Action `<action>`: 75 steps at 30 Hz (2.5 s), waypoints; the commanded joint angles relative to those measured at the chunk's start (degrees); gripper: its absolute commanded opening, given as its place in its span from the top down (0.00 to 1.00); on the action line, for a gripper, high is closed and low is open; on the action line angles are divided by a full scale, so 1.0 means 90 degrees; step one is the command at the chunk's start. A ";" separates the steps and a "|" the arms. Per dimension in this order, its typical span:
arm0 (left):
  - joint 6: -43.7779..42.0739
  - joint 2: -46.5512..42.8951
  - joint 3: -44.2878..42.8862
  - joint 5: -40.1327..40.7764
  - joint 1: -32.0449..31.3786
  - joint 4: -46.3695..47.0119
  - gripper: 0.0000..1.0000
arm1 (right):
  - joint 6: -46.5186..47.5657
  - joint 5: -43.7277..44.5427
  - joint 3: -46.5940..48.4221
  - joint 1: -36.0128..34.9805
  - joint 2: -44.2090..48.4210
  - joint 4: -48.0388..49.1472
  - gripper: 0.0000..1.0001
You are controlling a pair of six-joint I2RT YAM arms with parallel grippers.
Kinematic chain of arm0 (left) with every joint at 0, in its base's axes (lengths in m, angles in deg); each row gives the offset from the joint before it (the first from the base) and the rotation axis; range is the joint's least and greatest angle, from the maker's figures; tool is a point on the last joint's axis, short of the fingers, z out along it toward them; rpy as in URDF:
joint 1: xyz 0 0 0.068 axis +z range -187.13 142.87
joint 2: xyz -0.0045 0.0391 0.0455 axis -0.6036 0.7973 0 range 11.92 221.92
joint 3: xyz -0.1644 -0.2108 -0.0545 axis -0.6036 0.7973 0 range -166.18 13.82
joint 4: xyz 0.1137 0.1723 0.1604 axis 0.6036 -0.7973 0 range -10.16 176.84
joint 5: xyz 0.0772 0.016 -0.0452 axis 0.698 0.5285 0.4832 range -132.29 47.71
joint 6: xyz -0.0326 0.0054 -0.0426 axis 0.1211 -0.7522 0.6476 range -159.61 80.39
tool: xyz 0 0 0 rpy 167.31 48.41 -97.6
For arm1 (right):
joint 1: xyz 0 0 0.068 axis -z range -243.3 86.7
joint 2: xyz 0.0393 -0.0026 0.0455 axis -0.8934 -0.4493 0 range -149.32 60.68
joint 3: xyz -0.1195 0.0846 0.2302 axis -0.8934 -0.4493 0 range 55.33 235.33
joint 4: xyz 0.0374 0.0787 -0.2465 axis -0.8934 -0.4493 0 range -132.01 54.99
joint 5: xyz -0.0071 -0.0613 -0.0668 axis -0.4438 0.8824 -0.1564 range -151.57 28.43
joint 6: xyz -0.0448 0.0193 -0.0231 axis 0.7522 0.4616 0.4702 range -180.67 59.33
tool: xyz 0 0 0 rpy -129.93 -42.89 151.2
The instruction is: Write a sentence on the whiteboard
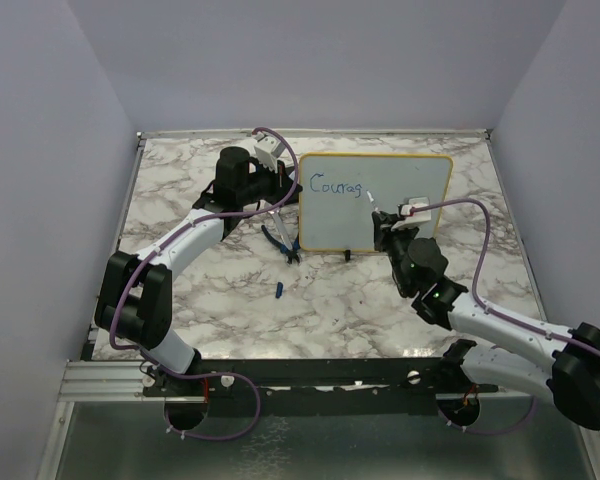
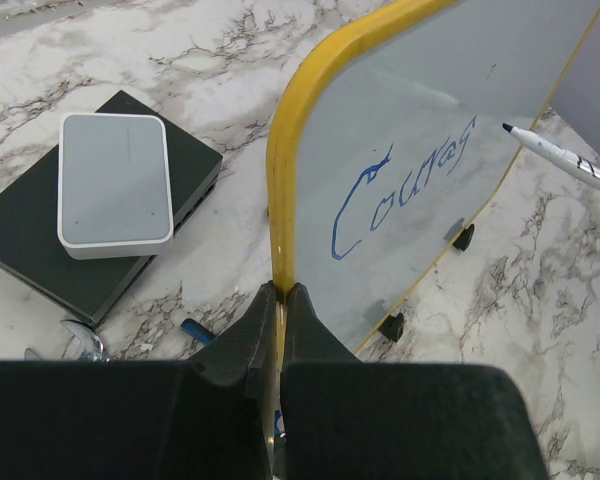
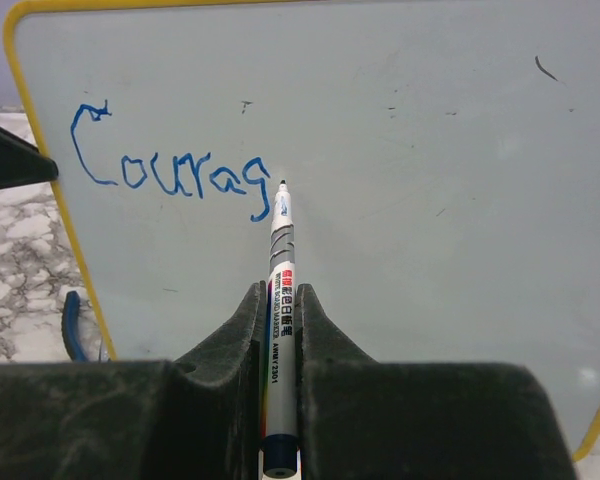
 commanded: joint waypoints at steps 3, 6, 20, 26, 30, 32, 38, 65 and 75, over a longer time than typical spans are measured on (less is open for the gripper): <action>-0.0069 -0.0187 0.0040 -0.0133 -0.0089 -0.0195 1.00 | 0.0277 0.0391 0.0104 0.0016 -0.0122 -0.0015 0.99; -0.0069 -0.0180 0.0043 -0.0139 -0.0088 -0.0189 1.00 | 0.0346 0.0292 0.0130 0.0039 -0.0125 0.0054 0.99; -0.0077 -0.0188 0.0040 -0.0134 -0.0088 -0.0192 1.00 | 0.0434 0.0097 0.0346 0.0047 -0.0486 0.0331 0.99; -0.0075 -0.0188 0.0040 -0.0135 -0.0088 -0.0192 1.00 | 0.0434 0.0182 0.0369 0.0056 -0.0611 0.0350 0.99; -0.0087 -0.0195 0.0040 -0.0136 -0.0087 -0.0194 1.00 | 0.0434 0.0337 0.0328 0.0054 -0.0569 0.0292 0.99; -0.0082 -0.0190 0.0040 -0.0124 -0.0096 -0.0201 1.00 | 0.0420 0.0401 0.0294 0.0057 -0.0499 0.0225 0.99; -0.0080 -0.0192 0.0040 -0.0129 -0.0088 -0.0207 1.00 | 0.0397 0.0591 0.0190 0.0054 -0.0329 0.0071 0.99; -0.0080 -0.0192 0.0040 -0.0153 -0.0095 -0.0199 1.00 | 0.0835 0.0375 0.0493 0.0061 -0.0668 0.0536 0.99; -0.0085 -0.0190 0.0030 -0.0153 -0.0098 -0.0206 1.00 | 0.0673 0.0163 0.0501 0.0054 -0.0818 0.0375 0.99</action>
